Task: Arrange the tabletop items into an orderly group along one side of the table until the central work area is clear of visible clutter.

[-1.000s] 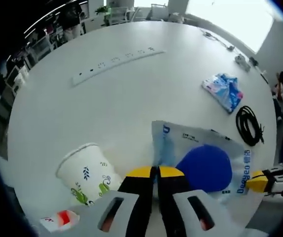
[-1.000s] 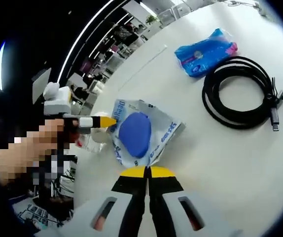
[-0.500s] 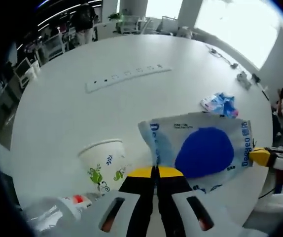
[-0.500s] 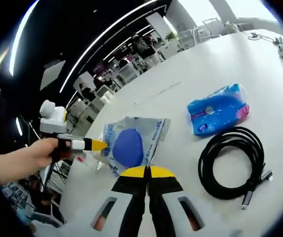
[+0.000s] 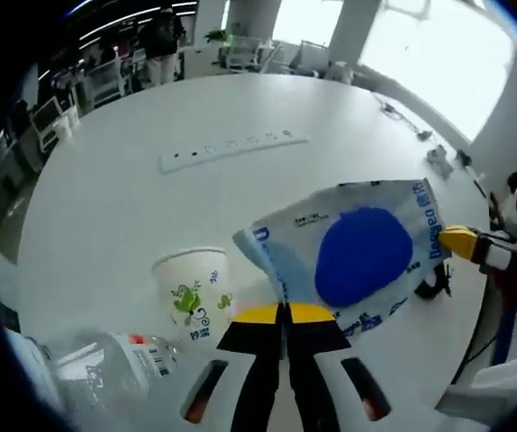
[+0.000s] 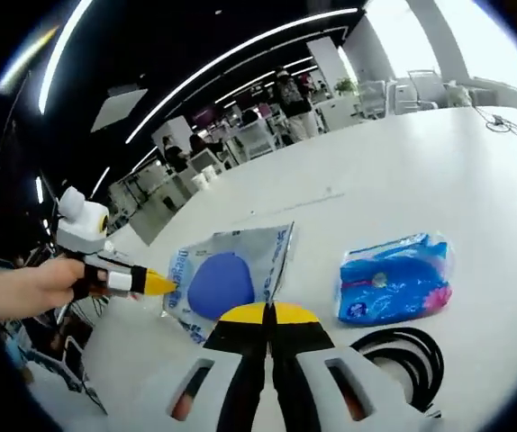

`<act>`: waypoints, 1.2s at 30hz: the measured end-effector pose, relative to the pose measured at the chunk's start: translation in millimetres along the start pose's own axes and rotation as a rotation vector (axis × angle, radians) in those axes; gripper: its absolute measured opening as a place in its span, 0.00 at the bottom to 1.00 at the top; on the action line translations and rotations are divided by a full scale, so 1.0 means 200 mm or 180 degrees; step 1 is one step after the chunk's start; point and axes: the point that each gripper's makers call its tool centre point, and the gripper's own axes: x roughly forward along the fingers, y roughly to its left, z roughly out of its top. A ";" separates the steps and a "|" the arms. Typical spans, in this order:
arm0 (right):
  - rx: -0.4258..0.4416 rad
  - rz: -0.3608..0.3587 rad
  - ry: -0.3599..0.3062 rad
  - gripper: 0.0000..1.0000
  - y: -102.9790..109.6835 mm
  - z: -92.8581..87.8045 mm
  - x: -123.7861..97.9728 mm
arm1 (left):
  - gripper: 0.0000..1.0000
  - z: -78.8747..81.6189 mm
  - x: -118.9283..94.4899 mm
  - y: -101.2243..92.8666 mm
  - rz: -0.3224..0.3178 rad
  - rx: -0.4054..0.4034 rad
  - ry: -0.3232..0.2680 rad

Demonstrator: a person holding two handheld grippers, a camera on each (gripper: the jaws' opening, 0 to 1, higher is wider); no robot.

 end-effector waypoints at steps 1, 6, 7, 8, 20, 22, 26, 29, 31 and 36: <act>-0.0023 0.0000 0.0007 0.00 -0.01 0.01 0.01 | 0.00 0.00 0.00 0.00 0.0003 -0.0003 0.0000; -0.0100 0.0016 0.0045 0.00 -0.03 0.03 0.03 | 0.00 0.00 0.01 -0.01 0.0022 -0.0040 -0.0002; -0.0127 0.0013 0.0054 0.00 -0.03 0.03 0.03 | 0.00 0.00 0.01 -0.01 0.0023 -0.0039 -0.0003; -0.0141 0.0013 0.0068 0.00 -0.04 0.03 0.04 | 0.00 0.01 0.01 -0.01 0.0025 -0.0034 -0.0001; -0.0184 0.0010 0.0164 0.00 -0.05 -0.01 0.08 | 0.00 -0.01 0.04 0.01 0.0115 -0.0051 0.0042; -0.0199 -0.0003 0.0174 0.00 -0.05 -0.01 0.10 | 0.00 -0.01 0.05 0.02 0.0120 -0.0052 0.0046; -0.0342 -0.0039 0.0244 0.00 -0.07 -0.03 0.13 | 0.00 -0.01 0.07 0.03 0.0140 -0.0064 0.0068; -0.0362 -0.0044 0.0266 0.00 -0.08 -0.04 0.15 | 0.00 -0.02 0.09 0.04 0.0154 -0.0060 0.0100; -0.0382 -0.0046 0.0279 0.00 -0.08 -0.04 0.15 | 0.00 -0.02 0.10 0.04 0.0158 -0.0070 0.0117; -0.0542 -0.0084 0.0355 0.00 -0.11 -0.06 0.18 | 0.00 -0.03 0.13 0.05 0.0175 -0.0095 0.0153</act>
